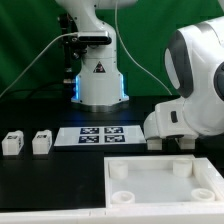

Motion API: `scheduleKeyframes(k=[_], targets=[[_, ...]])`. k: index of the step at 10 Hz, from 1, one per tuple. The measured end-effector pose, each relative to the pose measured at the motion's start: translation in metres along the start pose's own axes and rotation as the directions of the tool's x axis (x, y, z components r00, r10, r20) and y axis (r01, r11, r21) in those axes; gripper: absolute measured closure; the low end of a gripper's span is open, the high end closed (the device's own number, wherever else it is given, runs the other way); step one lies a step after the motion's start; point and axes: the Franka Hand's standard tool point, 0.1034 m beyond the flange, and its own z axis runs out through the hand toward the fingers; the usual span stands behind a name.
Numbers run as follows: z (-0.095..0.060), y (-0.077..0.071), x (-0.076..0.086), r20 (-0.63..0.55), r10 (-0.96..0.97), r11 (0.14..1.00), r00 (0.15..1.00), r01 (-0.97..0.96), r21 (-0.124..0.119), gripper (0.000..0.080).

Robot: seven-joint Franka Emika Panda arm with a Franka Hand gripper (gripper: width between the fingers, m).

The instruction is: Assemble one leg

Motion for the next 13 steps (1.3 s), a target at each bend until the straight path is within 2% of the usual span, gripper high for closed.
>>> scheduleKeyframes(k=[3,4,5,6,7,13], targets=[[0.0000,0.0000,0.0000,0.000,0.000,1.000,1.000,0.000,0.000,0.0151],[0.0000,0.0000,0.0000,0.000,0.000,1.000,1.000,0.000,0.000,0.0240],[0.0000,0.0000,0.0000,0.000,0.000,1.000,1.000,0.000,0.000,0.0431],[0.0000,0.0000,0.0000,0.000,0.000,1.000,1.000,0.000,0.000,0.0431],[0.0000,0.0000,0.0000,0.000,0.000,1.000,1.000,0.000,0.000,0.0513],[0.0000,0.0000,0.0000,0.000,0.000,1.000,1.000,0.000,0.000,0.0512]])
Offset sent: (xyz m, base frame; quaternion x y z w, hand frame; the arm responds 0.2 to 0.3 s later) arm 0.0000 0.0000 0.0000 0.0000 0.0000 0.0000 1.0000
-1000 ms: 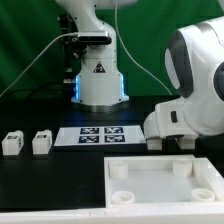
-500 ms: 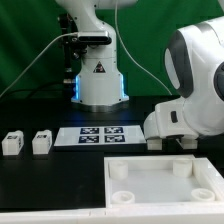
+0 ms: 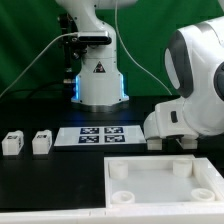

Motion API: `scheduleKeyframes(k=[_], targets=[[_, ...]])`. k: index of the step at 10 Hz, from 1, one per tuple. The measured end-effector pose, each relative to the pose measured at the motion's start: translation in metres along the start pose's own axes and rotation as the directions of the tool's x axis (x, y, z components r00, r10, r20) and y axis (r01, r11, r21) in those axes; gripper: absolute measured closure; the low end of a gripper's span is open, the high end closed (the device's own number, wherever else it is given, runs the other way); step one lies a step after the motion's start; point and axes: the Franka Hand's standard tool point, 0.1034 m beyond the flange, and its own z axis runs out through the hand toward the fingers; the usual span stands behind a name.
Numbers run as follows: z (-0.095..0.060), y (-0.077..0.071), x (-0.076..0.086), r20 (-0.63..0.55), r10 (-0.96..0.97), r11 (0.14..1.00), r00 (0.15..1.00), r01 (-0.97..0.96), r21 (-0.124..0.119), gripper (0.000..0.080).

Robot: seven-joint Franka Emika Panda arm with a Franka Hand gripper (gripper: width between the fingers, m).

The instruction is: Assemble one leg

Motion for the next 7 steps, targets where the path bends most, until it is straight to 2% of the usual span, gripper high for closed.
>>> scheduleKeyframes(k=[7], targets=[[0.0000,0.0000,0.0000,0.000,0.000,1.000,1.000,0.000,0.000,0.0511]])
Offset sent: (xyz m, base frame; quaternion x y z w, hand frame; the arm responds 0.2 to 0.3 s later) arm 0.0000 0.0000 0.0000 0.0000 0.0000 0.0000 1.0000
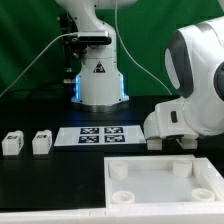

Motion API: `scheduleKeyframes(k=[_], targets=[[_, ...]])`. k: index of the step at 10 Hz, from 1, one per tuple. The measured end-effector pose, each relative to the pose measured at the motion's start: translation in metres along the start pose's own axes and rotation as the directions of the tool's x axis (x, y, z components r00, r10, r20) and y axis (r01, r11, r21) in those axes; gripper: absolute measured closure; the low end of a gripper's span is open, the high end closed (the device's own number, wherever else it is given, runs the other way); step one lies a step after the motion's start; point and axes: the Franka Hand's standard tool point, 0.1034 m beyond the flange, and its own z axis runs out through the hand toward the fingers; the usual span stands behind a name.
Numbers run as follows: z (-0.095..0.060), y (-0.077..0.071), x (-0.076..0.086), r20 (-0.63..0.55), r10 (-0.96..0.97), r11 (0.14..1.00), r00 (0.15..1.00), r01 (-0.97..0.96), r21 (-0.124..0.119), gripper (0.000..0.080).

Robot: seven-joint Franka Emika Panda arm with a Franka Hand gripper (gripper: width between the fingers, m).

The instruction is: Assemble one leg

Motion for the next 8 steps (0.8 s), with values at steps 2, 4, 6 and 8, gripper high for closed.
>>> scheduleKeyframes(k=[2,4,6,8], targets=[[0.0000,0.0000,0.0000,0.000,0.000,1.000,1.000,0.000,0.000,0.0511],[0.0000,0.0000,0.0000,0.000,0.000,1.000,1.000,0.000,0.000,0.0511],[0.0000,0.0000,0.0000,0.000,0.000,1.000,1.000,0.000,0.000,0.0511],[-0.0100,-0.0007,-0.0022,-0.024,-0.005,1.000,1.000,0.005,-0.004,0.0511]])
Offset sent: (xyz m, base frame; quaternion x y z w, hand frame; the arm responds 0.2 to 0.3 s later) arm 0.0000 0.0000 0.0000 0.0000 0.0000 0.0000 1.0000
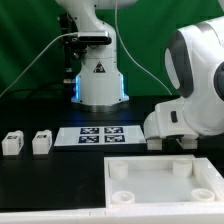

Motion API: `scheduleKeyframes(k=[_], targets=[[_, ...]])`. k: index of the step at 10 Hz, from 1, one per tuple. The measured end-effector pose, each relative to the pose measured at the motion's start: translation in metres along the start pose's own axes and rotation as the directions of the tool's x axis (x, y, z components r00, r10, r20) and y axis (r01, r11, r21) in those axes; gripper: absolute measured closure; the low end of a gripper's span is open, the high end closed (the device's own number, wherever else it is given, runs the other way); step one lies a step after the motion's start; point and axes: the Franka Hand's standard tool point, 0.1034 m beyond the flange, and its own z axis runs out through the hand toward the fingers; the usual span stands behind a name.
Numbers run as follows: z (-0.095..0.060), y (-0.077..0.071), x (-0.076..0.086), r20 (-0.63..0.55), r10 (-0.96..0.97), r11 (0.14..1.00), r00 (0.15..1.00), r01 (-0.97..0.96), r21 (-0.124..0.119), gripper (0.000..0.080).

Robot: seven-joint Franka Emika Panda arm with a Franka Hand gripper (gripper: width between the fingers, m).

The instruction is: Assemble one leg

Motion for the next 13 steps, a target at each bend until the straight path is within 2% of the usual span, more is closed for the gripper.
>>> scheduleKeyframes(k=[2,3,4,5,6,7,8,10,12,13], targets=[[-0.035,0.001,-0.020,-0.060,-0.039,0.999,0.997,0.038,-0.007,0.0509],[-0.054,0.001,-0.016,-0.145,-0.061,0.998,0.988,0.058,-0.027,0.0509],[-0.083,0.002,-0.018,-0.316,-0.098,0.994,0.944,0.077,-0.079,0.0509],[-0.099,0.007,-0.035,-0.434,-0.122,0.990,0.893,0.078,-0.116,0.0509],[-0.114,0.013,-0.047,-0.536,-0.127,0.990,0.835,0.073,-0.120,0.0509],[-0.131,0.021,-0.055,-0.578,-0.132,0.990,0.805,0.077,-0.119,0.0509],[-0.153,0.024,-0.056,-0.677,-0.128,0.991,0.725,0.074,-0.108,0.0509],[-0.144,0.022,-0.053,-0.825,-0.145,0.989,0.547,0.086,-0.117,0.0509],[-0.150,0.020,-0.052,-0.930,-0.135,0.989,0.341,0.102,-0.106,0.0509],[-0.146,0.019,-0.053,-0.957,-0.132,0.988,0.259,0.114,-0.105,0.0509]])
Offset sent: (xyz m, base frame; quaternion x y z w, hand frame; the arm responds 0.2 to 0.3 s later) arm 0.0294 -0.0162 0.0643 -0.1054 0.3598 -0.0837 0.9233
